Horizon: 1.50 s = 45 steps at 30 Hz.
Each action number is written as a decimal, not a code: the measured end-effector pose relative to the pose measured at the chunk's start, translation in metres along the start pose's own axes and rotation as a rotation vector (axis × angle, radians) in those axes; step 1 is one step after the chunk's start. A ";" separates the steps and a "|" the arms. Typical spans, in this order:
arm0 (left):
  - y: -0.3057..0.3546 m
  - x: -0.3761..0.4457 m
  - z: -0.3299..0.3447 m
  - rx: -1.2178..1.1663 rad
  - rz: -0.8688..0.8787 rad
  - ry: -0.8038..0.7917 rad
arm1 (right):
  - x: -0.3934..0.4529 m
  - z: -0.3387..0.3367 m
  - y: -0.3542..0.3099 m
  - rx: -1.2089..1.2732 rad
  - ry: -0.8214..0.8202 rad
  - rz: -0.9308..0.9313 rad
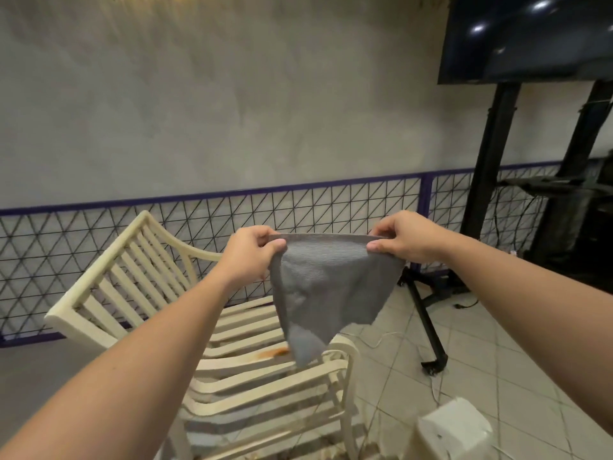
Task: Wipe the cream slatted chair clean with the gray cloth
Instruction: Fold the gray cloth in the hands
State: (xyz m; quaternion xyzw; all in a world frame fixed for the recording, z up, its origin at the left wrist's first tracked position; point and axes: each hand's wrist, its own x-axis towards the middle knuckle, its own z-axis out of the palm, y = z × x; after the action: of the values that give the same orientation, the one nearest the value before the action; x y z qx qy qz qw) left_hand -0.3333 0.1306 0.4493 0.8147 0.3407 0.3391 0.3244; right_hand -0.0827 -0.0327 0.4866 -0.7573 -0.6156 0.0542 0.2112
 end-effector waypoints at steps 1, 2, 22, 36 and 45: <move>-0.001 0.000 -0.004 -0.012 -0.018 0.028 | -0.001 0.002 0.001 0.025 -0.017 0.004; -0.001 0.000 -0.007 -0.021 -0.035 0.047 | -0.001 0.004 0.001 0.047 -0.040 0.007; 0.034 -0.022 0.052 -0.508 -0.337 -0.160 | 0.006 0.065 -0.055 1.174 0.068 0.373; 0.041 -0.018 0.051 -0.804 -0.528 -0.363 | -0.007 0.084 -0.048 1.254 0.112 0.219; 0.048 -0.024 0.049 -0.765 -0.363 -0.435 | 0.004 0.084 -0.044 1.167 0.333 0.242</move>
State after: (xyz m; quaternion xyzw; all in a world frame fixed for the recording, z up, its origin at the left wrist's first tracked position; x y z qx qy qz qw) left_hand -0.2926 0.0709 0.4504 0.6162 0.2526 0.1994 0.7189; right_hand -0.1505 -0.0009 0.4286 -0.5799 -0.3529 0.2865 0.6761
